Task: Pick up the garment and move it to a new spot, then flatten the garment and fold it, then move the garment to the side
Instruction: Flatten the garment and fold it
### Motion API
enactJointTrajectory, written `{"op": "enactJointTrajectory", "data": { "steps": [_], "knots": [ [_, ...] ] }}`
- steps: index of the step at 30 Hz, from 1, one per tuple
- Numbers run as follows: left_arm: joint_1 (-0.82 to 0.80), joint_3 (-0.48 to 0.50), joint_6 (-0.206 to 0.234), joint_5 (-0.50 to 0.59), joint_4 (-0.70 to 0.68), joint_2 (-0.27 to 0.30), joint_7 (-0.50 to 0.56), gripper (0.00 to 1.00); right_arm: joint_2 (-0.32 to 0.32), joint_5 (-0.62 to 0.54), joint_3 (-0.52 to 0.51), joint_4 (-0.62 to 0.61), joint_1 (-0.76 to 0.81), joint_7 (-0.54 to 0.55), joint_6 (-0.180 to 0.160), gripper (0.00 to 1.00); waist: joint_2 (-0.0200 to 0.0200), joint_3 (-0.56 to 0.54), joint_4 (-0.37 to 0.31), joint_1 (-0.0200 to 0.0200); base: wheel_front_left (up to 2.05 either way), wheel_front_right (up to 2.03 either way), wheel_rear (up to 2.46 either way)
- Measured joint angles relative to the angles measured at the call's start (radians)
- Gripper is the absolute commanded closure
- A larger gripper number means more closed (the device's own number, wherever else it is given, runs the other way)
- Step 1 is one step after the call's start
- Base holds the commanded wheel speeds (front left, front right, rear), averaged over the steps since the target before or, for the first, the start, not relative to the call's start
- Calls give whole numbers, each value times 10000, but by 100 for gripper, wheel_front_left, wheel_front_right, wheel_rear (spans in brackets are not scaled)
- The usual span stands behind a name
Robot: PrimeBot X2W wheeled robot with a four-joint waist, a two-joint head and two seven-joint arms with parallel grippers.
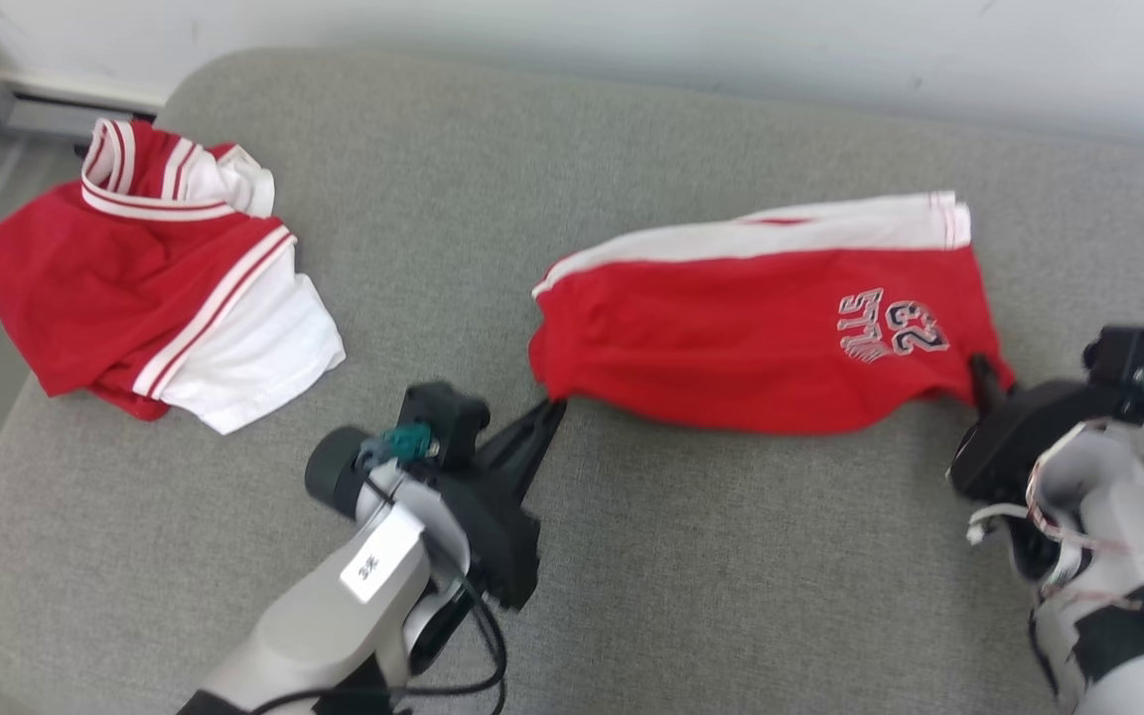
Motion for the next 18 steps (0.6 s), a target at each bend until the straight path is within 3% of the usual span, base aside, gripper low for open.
{"op": "enactJointTrajectory", "data": {
  "steps": [8, 18],
  "knots": [
    [785, -458, -255, 84, -176, 500, -10, 100, 380, 472, -94, -1308, 1818, -192, 495, 100, -1, -801, -205, -1, 0, 0, 0],
    [1793, -855, -353, 65, -1014, 1298, -84, 100, 497, 690, -40, -3302, 3962, 121, 671, 100, -1, -1746, -678, -2, 0, 0, 0]
  ]
}}
